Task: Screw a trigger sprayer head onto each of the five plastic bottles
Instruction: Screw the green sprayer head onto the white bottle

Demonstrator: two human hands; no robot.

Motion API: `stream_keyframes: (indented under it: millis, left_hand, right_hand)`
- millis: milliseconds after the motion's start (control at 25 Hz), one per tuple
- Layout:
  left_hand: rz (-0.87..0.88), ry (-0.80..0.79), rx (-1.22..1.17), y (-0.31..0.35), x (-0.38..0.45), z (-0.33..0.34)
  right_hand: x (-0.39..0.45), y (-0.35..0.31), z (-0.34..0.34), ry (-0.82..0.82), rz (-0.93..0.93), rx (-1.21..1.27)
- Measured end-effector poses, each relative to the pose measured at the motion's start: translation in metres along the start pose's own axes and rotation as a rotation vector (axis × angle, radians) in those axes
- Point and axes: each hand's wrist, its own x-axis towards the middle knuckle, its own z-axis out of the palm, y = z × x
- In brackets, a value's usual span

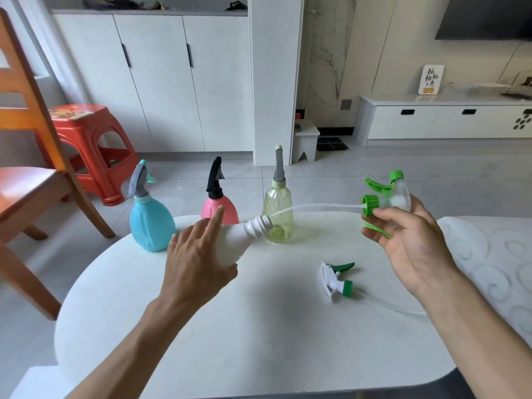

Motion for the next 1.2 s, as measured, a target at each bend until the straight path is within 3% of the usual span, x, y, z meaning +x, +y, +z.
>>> stream_keyframes:
  millis: [320, 560, 720, 880, 1040, 1200]
  left_hand:
    - [0.089, -0.004, -0.041, 0.01, 0.0, -0.001]
    - [0.231, -0.027, -0.008, 0.025, -0.005, 0.001]
    - [0.249, -0.046, 0.037, 0.024, -0.003, 0.0]
    - [0.26, -0.066, 0.041, 0.023, -0.003, -0.001]
    - [0.24, -0.063, -0.005, 0.024, -0.004, -0.002]
    - [0.242, -0.059, 0.023, 0.025, -0.005, -0.002]
  right_hand:
    - [-0.007, 0.01, 0.013, -0.071, 0.024, -0.074]
    - [-0.028, 0.037, 0.041, -0.332, 0.057, -0.302]
    - [-0.022, 0.038, 0.04, -0.39, 0.108, -0.329]
    - [-0.019, 0.038, 0.039, -0.411, 0.08, -0.315]
    - [-0.015, 0.031, 0.034, -0.53, 0.003, -0.338]
    - [-0.017, 0.038, 0.037, -0.466, -0.028, -0.358]
